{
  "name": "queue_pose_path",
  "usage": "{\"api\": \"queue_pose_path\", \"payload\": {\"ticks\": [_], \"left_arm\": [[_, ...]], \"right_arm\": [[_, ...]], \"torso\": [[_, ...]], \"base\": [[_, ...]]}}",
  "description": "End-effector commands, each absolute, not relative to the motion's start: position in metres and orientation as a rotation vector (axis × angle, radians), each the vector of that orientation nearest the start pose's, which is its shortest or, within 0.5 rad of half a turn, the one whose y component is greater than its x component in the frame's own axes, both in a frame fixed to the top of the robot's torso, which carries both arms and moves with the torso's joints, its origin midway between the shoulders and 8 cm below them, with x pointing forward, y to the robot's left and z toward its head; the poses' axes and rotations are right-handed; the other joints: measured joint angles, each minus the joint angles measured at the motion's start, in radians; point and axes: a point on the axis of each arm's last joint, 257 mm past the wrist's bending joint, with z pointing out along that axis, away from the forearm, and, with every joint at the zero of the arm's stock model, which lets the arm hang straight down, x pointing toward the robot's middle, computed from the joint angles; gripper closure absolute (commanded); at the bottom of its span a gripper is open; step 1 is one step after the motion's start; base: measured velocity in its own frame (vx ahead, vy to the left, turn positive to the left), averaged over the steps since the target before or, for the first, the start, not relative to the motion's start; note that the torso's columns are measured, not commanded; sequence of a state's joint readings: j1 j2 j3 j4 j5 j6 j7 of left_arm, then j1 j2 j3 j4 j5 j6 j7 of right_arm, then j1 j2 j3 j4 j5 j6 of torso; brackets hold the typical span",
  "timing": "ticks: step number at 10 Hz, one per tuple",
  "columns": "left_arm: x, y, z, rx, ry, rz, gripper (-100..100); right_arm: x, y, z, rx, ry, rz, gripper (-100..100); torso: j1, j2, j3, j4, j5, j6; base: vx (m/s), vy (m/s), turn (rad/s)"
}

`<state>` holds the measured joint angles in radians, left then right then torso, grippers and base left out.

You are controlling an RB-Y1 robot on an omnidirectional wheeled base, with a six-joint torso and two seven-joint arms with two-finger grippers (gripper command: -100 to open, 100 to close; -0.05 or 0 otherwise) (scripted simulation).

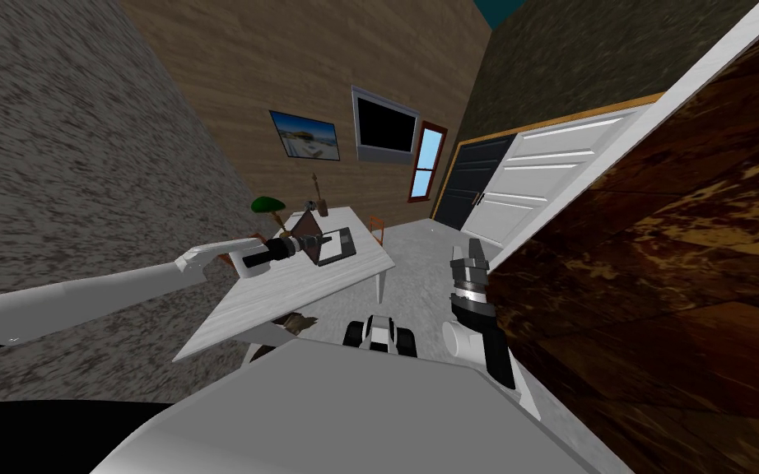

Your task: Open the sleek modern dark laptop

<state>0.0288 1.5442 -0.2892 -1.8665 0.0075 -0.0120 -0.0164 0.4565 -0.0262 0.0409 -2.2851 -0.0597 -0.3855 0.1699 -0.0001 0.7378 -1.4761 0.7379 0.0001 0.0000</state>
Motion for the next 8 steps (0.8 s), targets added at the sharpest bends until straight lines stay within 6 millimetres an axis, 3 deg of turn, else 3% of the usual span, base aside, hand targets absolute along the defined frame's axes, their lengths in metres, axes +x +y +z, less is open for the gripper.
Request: {"api": "queue_pose_path", "payload": {"ticks": [1, 8], "left_arm": [[0.500, 0.379, -0.087, 0.184, 1.897, -0.293, -100], [0.493, 0.404, -0.078, 0.125, 1.993, -0.253, -100]], "right_arm": [[0.366, -0.266, 0.018, 0.667, 0.699, 1.227, 0], [0.366, -0.266, 0.018, 0.667, 0.699, 1.227, 0]], "torso": [[0.000, 0.000, 0.000, 0.000, 0.000, 0.000], [0.003, 0.002, 0.001, 0.001, 0.001, -0.002]], "base": [[-0.013, 0.023, -0.001], [-0.014, 0.026, -0.002]]}}
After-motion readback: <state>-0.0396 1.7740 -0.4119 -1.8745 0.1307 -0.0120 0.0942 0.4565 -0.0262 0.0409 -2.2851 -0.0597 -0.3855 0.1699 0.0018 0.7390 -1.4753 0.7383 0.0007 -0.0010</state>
